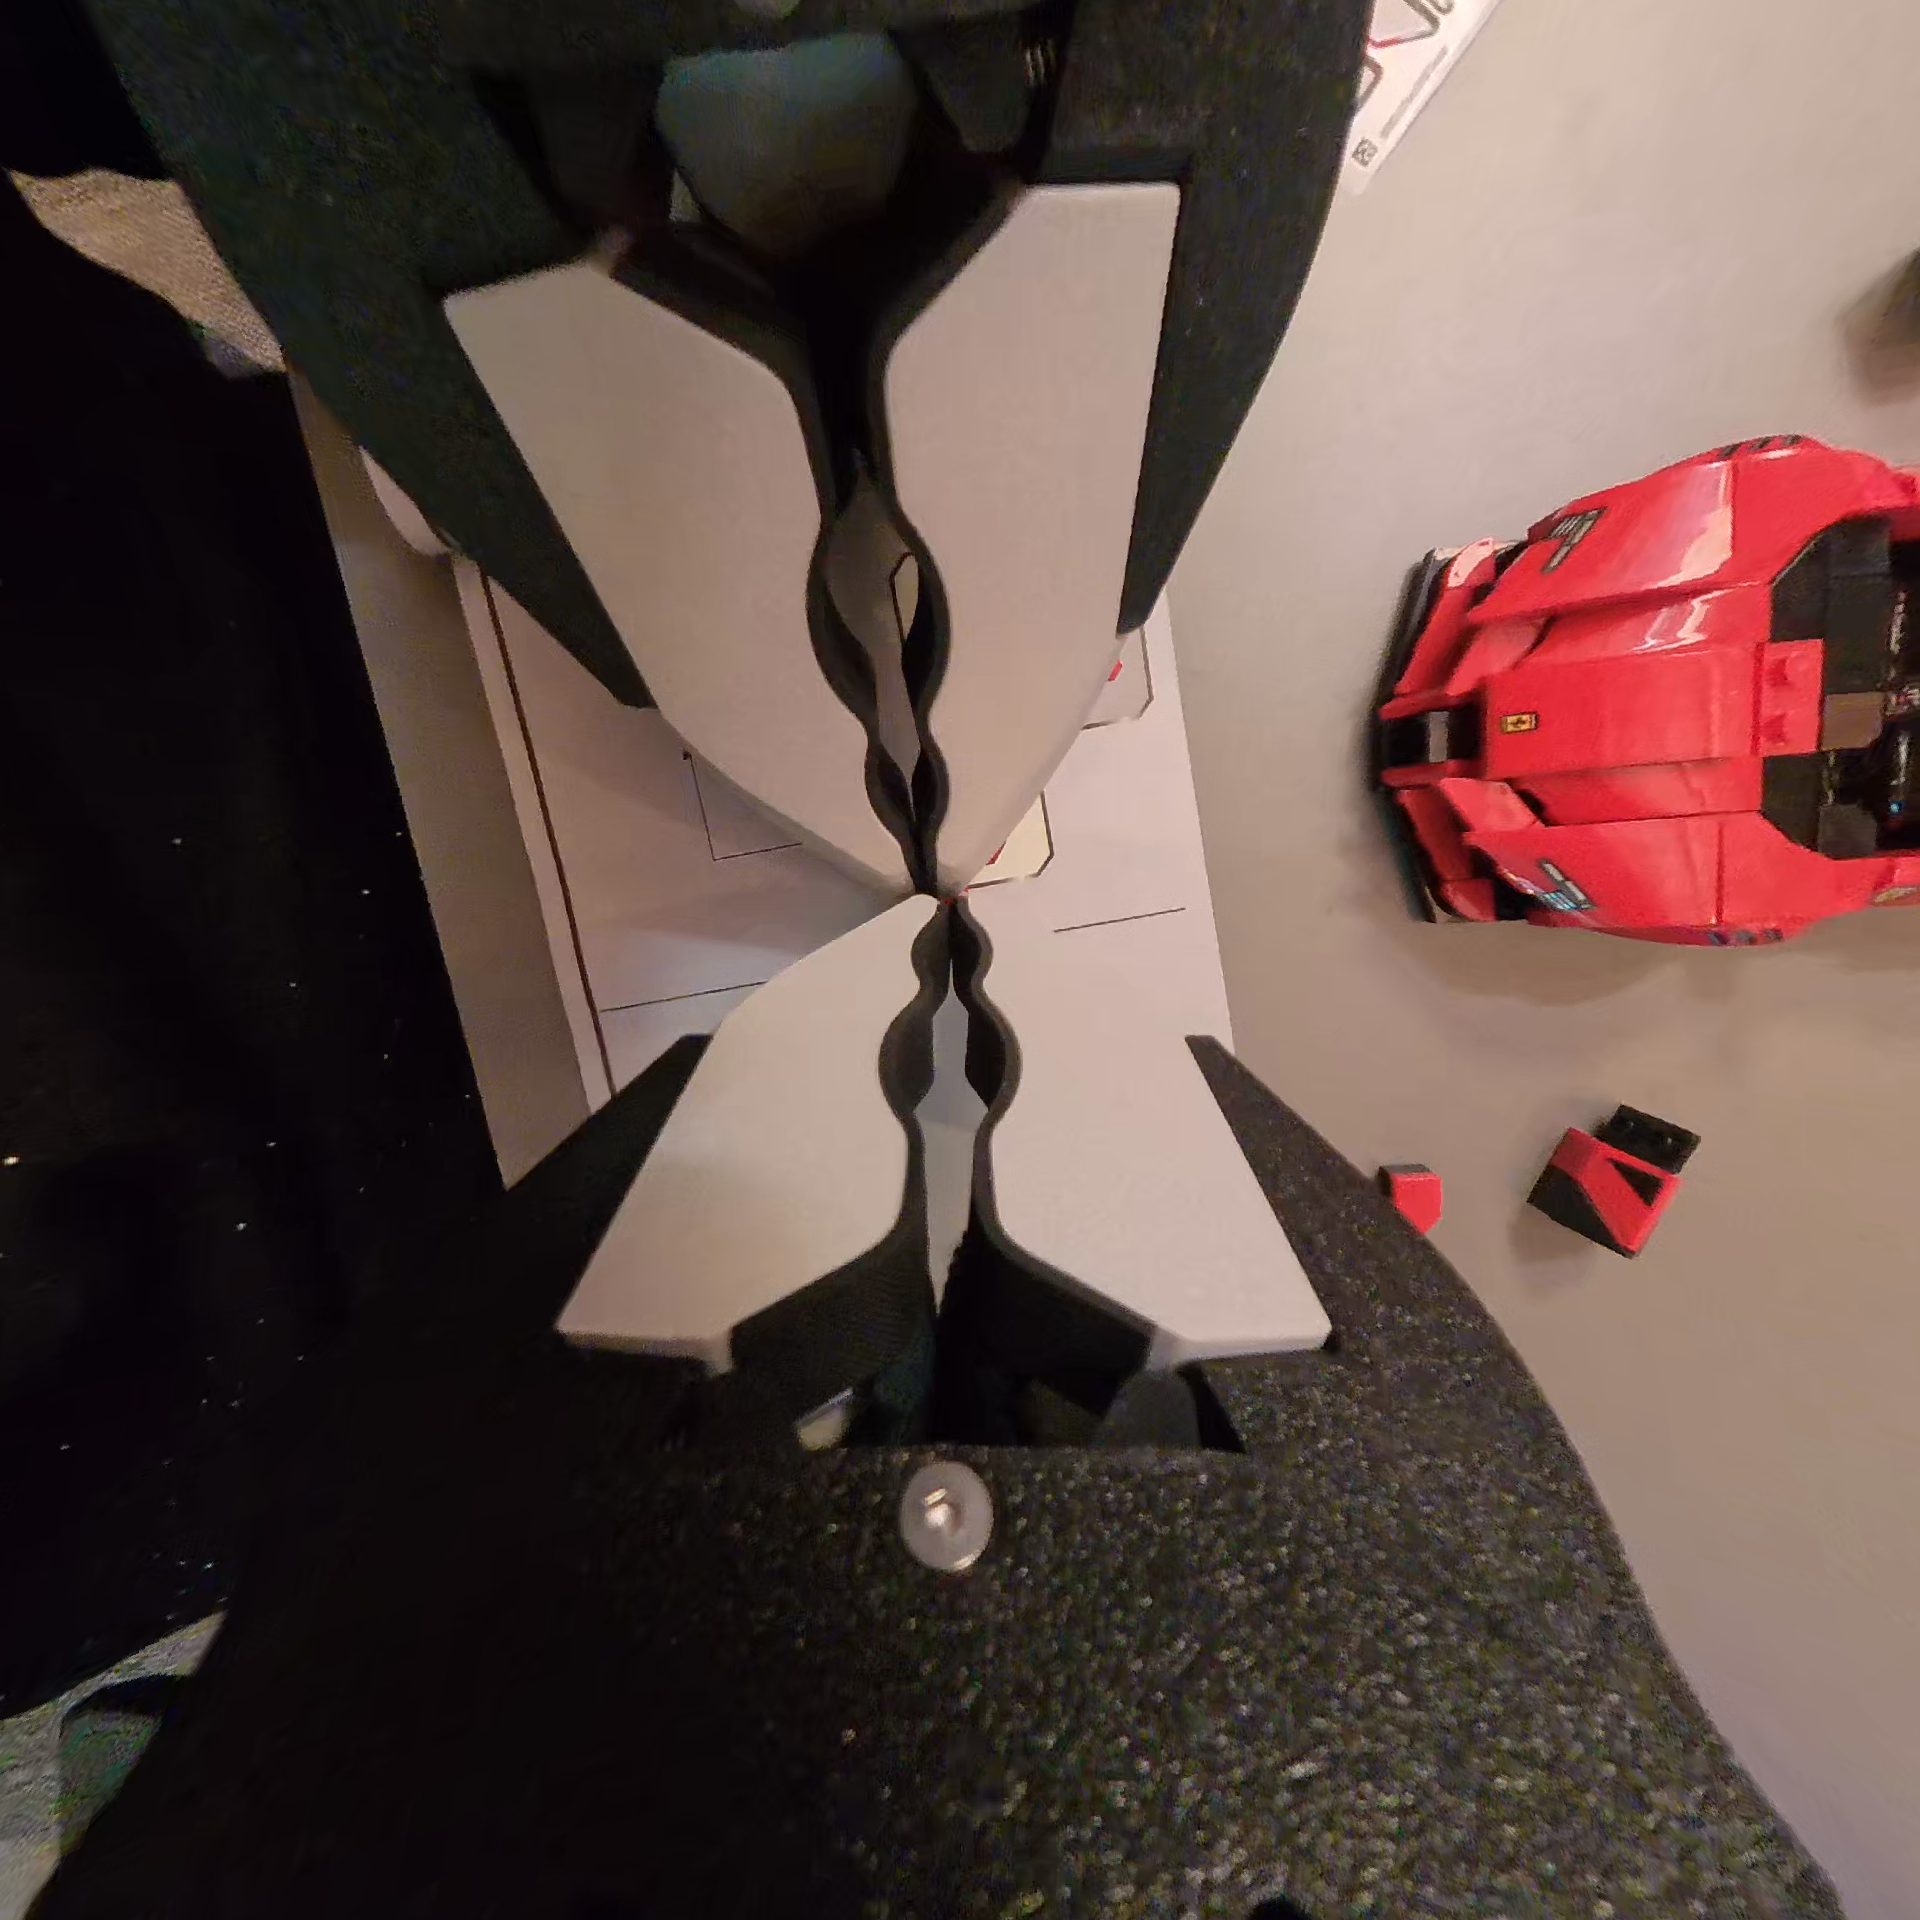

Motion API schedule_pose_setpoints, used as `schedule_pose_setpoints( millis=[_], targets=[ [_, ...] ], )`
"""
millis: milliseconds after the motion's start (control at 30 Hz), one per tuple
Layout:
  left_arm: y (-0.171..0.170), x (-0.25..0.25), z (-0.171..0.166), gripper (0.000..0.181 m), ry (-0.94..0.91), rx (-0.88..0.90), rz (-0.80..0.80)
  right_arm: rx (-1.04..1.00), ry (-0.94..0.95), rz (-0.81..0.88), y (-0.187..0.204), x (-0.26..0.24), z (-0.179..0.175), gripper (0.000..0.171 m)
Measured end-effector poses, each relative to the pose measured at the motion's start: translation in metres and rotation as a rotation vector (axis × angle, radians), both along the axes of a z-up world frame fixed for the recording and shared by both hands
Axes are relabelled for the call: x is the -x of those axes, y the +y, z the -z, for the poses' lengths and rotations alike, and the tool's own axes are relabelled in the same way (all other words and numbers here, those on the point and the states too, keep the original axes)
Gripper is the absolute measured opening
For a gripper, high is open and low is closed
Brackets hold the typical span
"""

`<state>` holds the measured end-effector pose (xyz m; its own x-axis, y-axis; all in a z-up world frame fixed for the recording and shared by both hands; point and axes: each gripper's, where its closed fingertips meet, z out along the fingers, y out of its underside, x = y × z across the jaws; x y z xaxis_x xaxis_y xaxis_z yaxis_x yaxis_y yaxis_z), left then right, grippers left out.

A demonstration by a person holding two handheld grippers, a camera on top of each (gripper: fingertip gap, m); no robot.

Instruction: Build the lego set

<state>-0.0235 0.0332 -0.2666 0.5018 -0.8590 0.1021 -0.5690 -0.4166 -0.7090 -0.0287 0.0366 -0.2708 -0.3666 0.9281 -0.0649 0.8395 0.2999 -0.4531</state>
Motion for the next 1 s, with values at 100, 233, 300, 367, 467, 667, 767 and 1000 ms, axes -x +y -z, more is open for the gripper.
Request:
schedule_pose_setpoints(
  millis=[100,233,300,367,467,667,767,1000],
  targets=[
    [0.0,0.0,0.0,0.0,-0.009,-0.026,-0.008,-0.031,0.018,-0.004,0.001,0.0,0.0,0.0],
    [-0.002,-0.003,-0.009,0.0,-0.05,-0.056,0.007,0.011,0.059,-0.001,-0.001,-0.001,-0.006,0.0],
    [-0.004,-0.002,-0.021,0.0,-0.102,-0.069,0.016,0.036,0.107,0.021,0.003,0.0,-0.018,0.0],
    [-0.004,0.006,-0.022,0.0,-0.088,-0.075,-0.003,0.048,0.132,0.017,0.005,-0.002,-0.024,0.0],
    [-0.007,0.015,-0.015,0.0,-0.05,-0.039,-0.01,0.047,0.114,-0.019,0.005,-0.008,-0.021,0.0],
    [-0.009,0.012,-0.01,0.0,-0.051,-0.053,-0.005,0.07,0.124,-0.072,-0.006,-0.007,-0.01,0.0],
    [-0.007,0.014,-0.014,0.0,-0.031,-0.109,-0.008,0.08,0.13,-0.071,-0.007,-0.01,-0.009,0.014],
    [-0.004,0.014,-0.023,0.0,-0.045,-0.191,-0.015,0.083,0.145,-0.066,-0.003,-0.018,-0.008,0.015]
  ],
)
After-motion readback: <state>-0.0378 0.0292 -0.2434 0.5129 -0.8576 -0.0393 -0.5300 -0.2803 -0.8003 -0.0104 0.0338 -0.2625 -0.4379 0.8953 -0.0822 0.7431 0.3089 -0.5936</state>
